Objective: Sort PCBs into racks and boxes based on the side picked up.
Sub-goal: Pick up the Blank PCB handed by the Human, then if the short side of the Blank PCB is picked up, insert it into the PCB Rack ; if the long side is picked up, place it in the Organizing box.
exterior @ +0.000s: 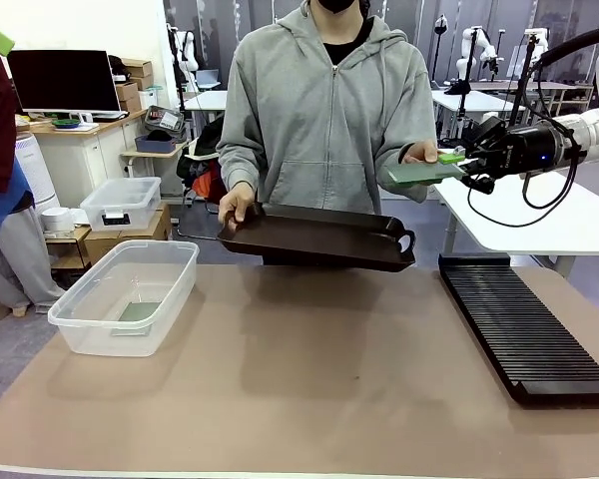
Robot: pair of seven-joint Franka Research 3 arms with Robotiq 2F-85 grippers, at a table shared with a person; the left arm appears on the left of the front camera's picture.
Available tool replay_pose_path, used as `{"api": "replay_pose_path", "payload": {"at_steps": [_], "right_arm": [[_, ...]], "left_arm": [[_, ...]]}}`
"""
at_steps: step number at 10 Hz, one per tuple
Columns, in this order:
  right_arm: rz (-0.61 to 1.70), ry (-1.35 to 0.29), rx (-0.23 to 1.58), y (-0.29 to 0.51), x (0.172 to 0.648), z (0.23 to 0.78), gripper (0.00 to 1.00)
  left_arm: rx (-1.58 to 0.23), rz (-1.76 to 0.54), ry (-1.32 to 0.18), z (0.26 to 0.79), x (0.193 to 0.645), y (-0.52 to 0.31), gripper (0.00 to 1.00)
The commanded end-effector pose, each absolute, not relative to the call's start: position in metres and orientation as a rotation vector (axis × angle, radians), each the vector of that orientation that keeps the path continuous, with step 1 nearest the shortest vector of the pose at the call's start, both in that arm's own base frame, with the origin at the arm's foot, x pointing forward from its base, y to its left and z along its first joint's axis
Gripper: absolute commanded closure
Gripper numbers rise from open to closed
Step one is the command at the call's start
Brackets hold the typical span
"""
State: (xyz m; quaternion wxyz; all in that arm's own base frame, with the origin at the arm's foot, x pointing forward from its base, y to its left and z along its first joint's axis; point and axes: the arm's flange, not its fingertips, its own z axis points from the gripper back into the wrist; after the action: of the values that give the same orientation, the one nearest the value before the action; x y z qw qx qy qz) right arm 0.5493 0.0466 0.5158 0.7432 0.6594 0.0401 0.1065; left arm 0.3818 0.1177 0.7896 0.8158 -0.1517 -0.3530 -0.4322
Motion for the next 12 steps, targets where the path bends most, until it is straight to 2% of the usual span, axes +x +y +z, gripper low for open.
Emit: {"api": "replay_pose_path", "payload": {"at_steps": [1,7,8,9,12], "right_arm": [[0.236,0.082,1.497,0.0451,0.5516,0.5177,1.0],[0.225,0.089,1.529,0.0433,0.5494,0.5178,1.0],[0.159,0.098,1.528,0.0411,0.5511,0.5229,1.0],[0.229,0.09,1.487,0.0439,0.5504,0.5156,1.0],[0.229,0.09,1.487,0.0439,0.5504,0.5156,1.0]], "left_arm": [[-0.328,-0.926,-0.753,0.7882,0.3789,0.1168,0.0],[-0.328,-0.926,-0.753,0.7882,0.3789,0.1168,0.0],[-0.328,-0.926,-0.753,0.7882,0.3789,0.1168,0.0],[-0.328,-0.926,-0.753,0.7882,0.3789,0.1168,0.0],[-0.328,-0.926,-0.753,0.7882,0.3789,0.1168,0.0]]}}
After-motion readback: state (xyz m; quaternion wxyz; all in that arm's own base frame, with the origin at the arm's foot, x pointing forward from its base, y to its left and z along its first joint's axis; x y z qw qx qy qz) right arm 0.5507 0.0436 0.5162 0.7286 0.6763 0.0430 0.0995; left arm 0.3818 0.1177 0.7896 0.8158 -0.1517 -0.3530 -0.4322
